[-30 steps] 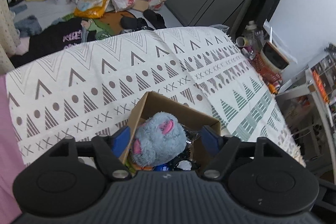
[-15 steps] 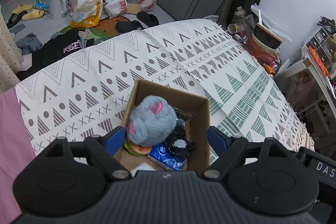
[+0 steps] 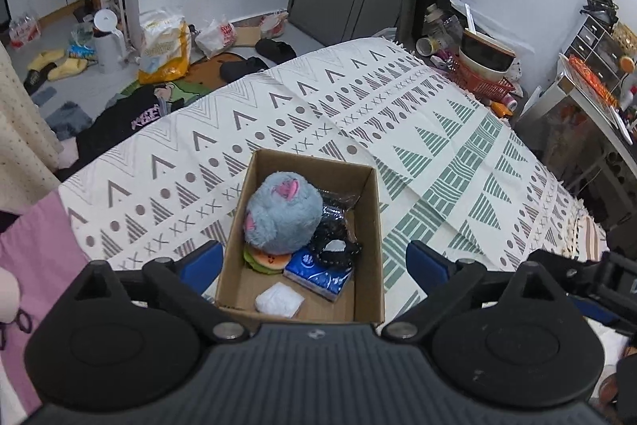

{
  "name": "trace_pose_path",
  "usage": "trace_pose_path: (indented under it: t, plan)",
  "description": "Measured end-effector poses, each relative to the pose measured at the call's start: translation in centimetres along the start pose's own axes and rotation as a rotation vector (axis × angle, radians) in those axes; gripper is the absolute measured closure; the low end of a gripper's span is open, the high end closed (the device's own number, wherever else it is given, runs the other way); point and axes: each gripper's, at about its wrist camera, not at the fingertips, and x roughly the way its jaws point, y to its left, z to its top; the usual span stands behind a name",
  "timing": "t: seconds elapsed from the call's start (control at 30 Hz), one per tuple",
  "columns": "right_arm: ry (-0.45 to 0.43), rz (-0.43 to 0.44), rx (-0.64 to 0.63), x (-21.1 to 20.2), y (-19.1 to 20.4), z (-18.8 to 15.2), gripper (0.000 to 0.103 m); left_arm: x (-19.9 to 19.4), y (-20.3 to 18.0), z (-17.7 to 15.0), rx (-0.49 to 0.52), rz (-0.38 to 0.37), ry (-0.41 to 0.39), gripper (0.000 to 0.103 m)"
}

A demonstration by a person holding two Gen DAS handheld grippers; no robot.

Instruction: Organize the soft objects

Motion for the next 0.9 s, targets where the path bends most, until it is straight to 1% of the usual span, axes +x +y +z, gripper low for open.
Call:
trace_pose_path:
  t: [0.23, 0.37, 0.47, 0.6, 0.77, 0.9]
  plan:
    - [-0.029, 0.019, -0.028, -2.8, -1.2, -0.2, 0.000, -3.3, -0.7, -1.1, 0.048, 0.023, -0.040, 0.004]
    - [-0.062, -0.014, -0.097, -4.3, -1.0, -0.9, 0.000, -4.8, -1.0, -1.8, 0.071, 0.037, -0.046, 0.004]
    - [-0.072, -0.031, -0.117, -5.2, -0.8, -1.9, 0.000, -6.3, -1.1, -2.5, 0.095, 0.050, -0.065, 0.004]
    - [-0.086, -0.010, -0.126, -6.5, -0.8, -3.1, 0.000, -8.2, -0.5, -3.8, 0.106, 0.055, -0.095, 0.004]
    - [-0.136, -0.007, -0.150, -8.9, -0.7, -4.5, 0.000, -9.9, 0.0, -5.3, 0.107, 0.054, -0.113, 0.004]
    - [-0.157, 0.026, -0.150, -10.7, -1.1, -5.6, 0.000, -11.2, 0.2, -6.4, 0.115, 0.060, -0.134, 0.004]
